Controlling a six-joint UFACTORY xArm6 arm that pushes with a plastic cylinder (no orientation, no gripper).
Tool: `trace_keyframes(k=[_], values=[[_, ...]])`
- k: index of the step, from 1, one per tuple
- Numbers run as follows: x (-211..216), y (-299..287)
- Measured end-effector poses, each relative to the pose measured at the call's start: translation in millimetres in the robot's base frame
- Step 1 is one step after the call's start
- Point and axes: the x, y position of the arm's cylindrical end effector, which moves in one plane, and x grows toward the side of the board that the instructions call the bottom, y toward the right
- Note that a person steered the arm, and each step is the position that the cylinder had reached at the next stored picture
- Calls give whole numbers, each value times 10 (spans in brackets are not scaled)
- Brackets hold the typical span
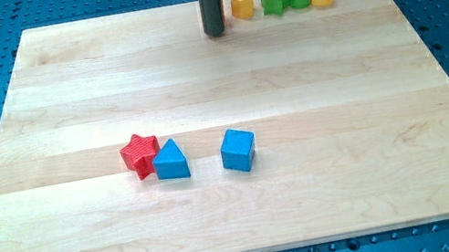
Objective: Place the cube left to red circle
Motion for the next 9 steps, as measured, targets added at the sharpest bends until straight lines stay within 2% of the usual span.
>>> trace_keyframes(k=[1, 2, 3, 4, 5, 7, 8, 9], values=[[0, 14], [297, 27], [1344, 99], [2295, 422], [2648, 289], [2517, -397], [2320, -631], [1864, -638]])
